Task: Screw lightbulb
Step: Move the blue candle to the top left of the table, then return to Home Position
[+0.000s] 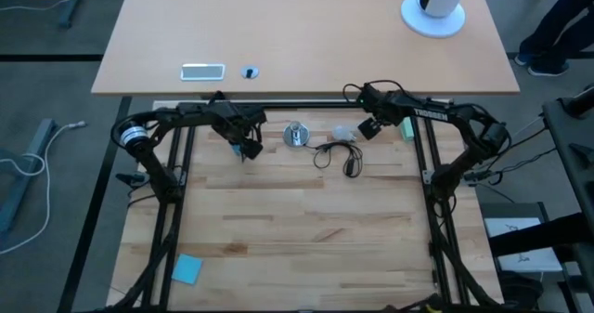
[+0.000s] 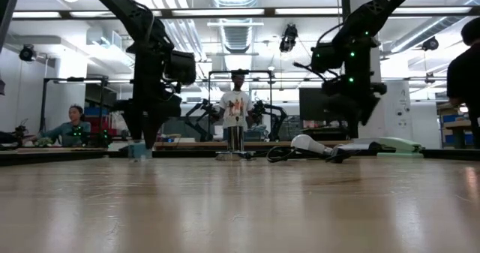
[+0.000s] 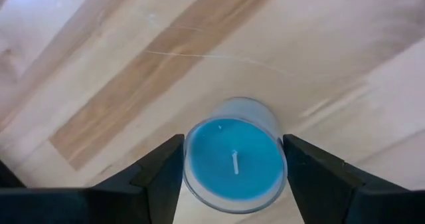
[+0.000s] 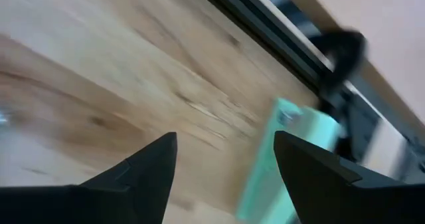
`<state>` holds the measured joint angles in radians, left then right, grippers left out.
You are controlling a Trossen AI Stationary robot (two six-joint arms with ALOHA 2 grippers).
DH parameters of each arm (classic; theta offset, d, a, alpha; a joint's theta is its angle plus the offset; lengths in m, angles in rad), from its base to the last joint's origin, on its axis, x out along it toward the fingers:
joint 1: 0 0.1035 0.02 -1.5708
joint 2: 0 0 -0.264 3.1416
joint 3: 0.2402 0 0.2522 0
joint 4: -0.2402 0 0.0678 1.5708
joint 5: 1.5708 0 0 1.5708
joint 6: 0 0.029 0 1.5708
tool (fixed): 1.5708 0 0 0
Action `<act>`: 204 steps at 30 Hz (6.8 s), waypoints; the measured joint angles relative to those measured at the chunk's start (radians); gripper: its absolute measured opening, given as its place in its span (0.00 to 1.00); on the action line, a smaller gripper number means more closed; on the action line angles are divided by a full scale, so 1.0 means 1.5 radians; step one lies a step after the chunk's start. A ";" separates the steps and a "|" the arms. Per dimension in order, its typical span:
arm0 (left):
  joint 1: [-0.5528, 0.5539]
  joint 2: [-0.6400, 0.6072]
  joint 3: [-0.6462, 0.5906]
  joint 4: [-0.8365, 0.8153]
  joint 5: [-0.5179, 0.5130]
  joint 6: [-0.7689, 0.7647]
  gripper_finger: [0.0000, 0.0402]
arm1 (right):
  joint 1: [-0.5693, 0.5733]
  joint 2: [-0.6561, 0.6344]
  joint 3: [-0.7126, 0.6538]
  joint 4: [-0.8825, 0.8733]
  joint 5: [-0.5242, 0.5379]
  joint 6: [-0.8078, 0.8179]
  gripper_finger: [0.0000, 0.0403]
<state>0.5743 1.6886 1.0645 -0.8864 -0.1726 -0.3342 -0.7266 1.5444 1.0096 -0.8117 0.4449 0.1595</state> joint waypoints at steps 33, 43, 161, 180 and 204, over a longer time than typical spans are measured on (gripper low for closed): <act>-0.092 -0.092 0.001 0.084 -0.001 -0.010 0.83 | -0.074 -0.007 0.000 -0.058 0.009 -0.003 0.64; -0.095 -0.126 0.001 0.094 -0.044 -0.011 0.78 | -0.046 -0.015 0.000 0.131 -0.159 -0.037 0.63; -0.298 -0.836 -0.688 0.890 -0.042 0.076 0.00 | 0.266 -0.970 -0.667 1.013 -0.616 -0.007 0.00; -0.298 -0.754 -0.689 0.890 -0.042 0.076 0.00 | 0.266 -0.970 -0.667 1.013 -0.616 -0.007 0.00; -0.298 -0.660 -0.689 0.890 -0.042 0.076 0.00 | 0.266 -0.970 -0.667 1.013 -0.616 -0.008 0.00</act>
<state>0.1276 0.6985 0.0315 0.4484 -0.2356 -0.2195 -0.3271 0.0887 0.0093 0.7078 -0.4789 0.1482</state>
